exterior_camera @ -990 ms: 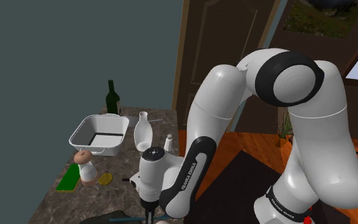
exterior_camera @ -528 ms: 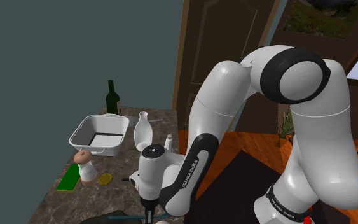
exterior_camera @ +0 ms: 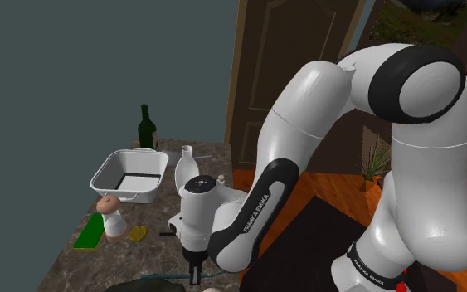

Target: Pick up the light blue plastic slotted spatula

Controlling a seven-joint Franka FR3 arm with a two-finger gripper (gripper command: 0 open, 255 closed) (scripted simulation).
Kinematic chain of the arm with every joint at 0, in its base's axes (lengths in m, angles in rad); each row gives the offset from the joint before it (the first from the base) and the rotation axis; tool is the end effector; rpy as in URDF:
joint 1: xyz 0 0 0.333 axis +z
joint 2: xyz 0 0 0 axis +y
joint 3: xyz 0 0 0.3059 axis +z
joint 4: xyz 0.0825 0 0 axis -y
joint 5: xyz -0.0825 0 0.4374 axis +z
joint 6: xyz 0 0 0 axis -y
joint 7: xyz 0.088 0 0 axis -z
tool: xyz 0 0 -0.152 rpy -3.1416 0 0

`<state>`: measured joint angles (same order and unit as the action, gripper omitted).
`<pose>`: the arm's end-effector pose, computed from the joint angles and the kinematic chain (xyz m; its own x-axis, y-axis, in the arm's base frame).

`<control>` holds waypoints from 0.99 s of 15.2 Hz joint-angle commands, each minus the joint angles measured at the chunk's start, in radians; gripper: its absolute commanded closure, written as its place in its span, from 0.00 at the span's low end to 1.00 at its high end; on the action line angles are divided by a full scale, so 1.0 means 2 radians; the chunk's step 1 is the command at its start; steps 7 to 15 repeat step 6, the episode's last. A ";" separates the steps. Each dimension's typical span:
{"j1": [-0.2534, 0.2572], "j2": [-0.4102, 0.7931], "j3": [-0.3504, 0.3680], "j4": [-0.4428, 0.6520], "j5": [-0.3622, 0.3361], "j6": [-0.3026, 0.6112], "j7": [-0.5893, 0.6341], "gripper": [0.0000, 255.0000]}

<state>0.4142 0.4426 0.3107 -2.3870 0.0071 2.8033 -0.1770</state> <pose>0.3650 0.3553 0.0408 0.6475 0.7619 0.0152 0.7566 -0.6403 -0.1326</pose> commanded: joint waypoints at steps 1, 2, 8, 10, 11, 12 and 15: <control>-0.004 -0.014 0.006 -0.004 0.005 -0.010 -0.001 1.00; -0.006 -0.022 0.009 -0.006 0.008 -0.016 -0.003 1.00; -0.011 -0.037 0.015 -0.009 0.014 -0.028 -0.006 1.00; -0.011 -0.037 0.015 -0.009 0.014 -0.028 -0.006 1.00; -0.011 -0.037 0.015 -0.009 0.014 -0.028 -0.006 1.00; -0.011 -0.037 0.015 -0.009 0.014 -0.028 -0.006 1.00; -0.011 -0.037 0.015 -0.009 0.014 -0.028 -0.006 1.00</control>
